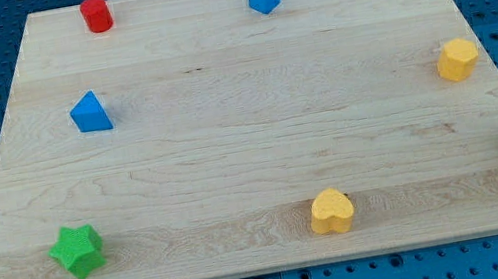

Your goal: Move the red star slightly below left to the yellow hexagon

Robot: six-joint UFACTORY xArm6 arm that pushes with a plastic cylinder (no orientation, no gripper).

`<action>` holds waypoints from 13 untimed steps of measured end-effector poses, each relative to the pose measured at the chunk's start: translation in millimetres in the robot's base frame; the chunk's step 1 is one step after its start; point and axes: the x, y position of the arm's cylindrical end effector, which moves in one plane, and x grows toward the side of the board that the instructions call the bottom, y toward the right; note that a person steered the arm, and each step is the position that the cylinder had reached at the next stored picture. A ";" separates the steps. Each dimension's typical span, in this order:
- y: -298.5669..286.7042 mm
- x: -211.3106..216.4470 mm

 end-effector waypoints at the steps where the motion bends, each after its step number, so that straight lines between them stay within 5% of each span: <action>1: 0.7 0.0; 3: 66.6 -1.0; 6: 63.7 49.5; 8: 5.3 66.9; 13: -72.2 -28.5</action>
